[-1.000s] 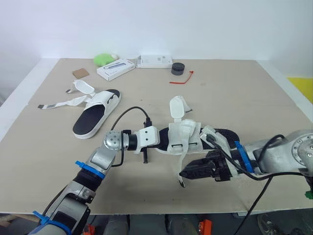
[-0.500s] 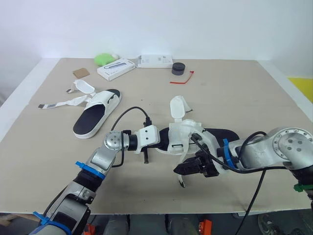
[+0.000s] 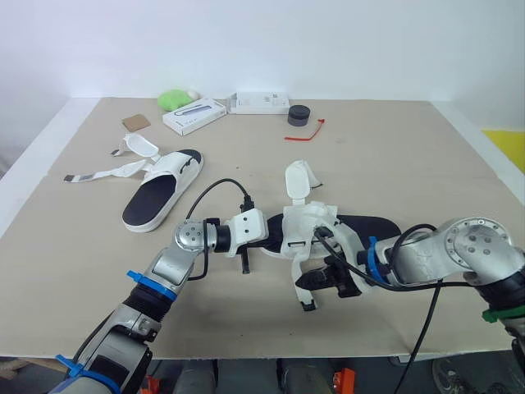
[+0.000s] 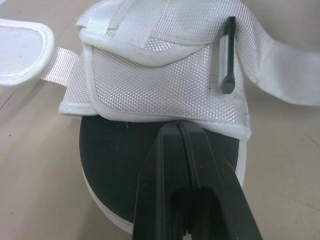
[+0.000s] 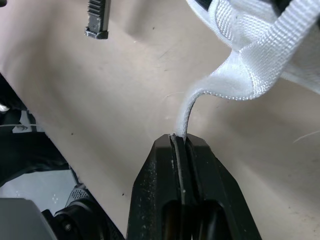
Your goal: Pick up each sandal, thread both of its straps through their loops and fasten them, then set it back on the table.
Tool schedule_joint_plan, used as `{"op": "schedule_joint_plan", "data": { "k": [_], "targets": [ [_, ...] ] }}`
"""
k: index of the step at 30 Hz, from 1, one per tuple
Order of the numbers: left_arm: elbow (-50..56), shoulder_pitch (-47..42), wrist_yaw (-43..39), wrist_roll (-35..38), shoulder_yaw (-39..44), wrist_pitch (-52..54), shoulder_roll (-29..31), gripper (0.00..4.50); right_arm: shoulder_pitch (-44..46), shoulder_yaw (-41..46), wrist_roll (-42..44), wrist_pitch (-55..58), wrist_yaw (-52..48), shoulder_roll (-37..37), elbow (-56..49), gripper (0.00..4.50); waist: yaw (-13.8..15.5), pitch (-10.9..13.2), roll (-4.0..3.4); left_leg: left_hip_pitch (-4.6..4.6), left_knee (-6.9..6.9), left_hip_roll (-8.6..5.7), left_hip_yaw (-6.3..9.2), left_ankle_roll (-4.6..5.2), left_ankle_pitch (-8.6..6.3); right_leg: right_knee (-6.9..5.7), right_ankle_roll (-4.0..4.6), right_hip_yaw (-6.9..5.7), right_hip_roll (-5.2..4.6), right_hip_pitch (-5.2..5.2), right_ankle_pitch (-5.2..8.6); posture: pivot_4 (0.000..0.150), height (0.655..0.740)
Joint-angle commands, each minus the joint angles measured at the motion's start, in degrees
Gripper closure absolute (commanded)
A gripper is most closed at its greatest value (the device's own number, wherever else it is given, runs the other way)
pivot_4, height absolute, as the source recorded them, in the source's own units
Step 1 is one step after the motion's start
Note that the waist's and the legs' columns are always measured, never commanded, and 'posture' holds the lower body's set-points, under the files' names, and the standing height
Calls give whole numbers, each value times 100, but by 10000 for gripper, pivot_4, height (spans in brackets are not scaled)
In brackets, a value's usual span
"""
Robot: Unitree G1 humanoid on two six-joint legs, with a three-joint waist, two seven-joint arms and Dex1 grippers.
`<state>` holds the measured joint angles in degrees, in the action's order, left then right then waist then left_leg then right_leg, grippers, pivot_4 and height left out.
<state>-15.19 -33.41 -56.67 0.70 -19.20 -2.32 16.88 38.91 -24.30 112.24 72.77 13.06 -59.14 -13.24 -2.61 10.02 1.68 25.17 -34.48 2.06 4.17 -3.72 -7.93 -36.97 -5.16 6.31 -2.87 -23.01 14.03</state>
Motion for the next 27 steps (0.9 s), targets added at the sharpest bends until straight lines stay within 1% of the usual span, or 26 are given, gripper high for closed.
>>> {"op": "schedule_joint_plan", "data": {
  "k": [1, 4, 7, 11, 15, 19, 22, 24, 27],
  "targets": [
    [-78, -42, 33, 0, 29, 41, 9, 45000, 398, 482, 76, 165, -799, -27, 207, 44566, 0, 1, -2, 0, 0, 0, 0, 0, 0, 0, 0, 0, 0, 0, 0, 1500, 7400],
    [-88, -44, 34, 12, 28, 45, -8, 45000, 830, 819, 76, 379, -1612, 42, 739, 44566, 0, 2, -3, 0, 0, 1, -1, 0, 0, 0, 1, 0, 1, -2, -1, 1500, 7400],
    [-83, -35, 37, 25, 26, 51, -17, 45000, 1247, 1117, 76, 571, -2063, 162, 1403, 44566, 0, 2, -3, 1, 0, 1, -1, 0, 0, 0, 2, 0, 2, -3, -2, 1500, 7400],
    [-88, -20, 46, 42, 27, 60, -27, 45000, 1685, 1289, 76, 699, -1791, 279, 2307, 44566, 7, 2, -3, 4, 4, 0, -1, 1, 0, 0, 1, 0, 2, -5, -1, 1500, 7400],
    [-81, -6, 32, 52, 15, 60, -28, 45000, 1849, 1264, 76, 647, -1175, 443, 2942, 44566, 1, 2, -3, 6, 6, -1, -1, 1, 0, 0, 1, 0, 1, -9, 0, 1500, 7400],
    [-118, -44, 26, 52, 19, 47, -18, 45000, 2007, 1318, -167, 793, -902, 570, 3459, 44566, 1, 3, -5, 10, 6, -3, -1, 1, 0, 0, 1, 1, 1, -11, -1, 1500, 7400],
    [-116, -24, 25, 50, 19, 31, 5, 45000, 1961, 1359, -348, 993, -905, 601, 3469, 44566, 2, 3, -6, 11, 7, -3, -1, 1, 0, 0, 0, 2, 2, -12, 0, 1500, 7400],
    [-102, 9, 25, 39, 11, 19, 23, 45000, 1874, 1395, -556, 1151, -1027, 590, 3377, 44566, 1, 3, -6, 11, 8, -3, -1, 1, 0, 0, 0, 2, 2, -13, 0, 1500, 7400],
    [-81, 33, 33, 42, 6, 35, 23, 45000, 1845, 1536, -891, 1259, -1196, 634, 3506, 44566, -1, 3, -7, 11, 7, -3, -1, 1, 0, 0, 0, 2, 2, -13, 0, 1500, 7400]
  ]
}}
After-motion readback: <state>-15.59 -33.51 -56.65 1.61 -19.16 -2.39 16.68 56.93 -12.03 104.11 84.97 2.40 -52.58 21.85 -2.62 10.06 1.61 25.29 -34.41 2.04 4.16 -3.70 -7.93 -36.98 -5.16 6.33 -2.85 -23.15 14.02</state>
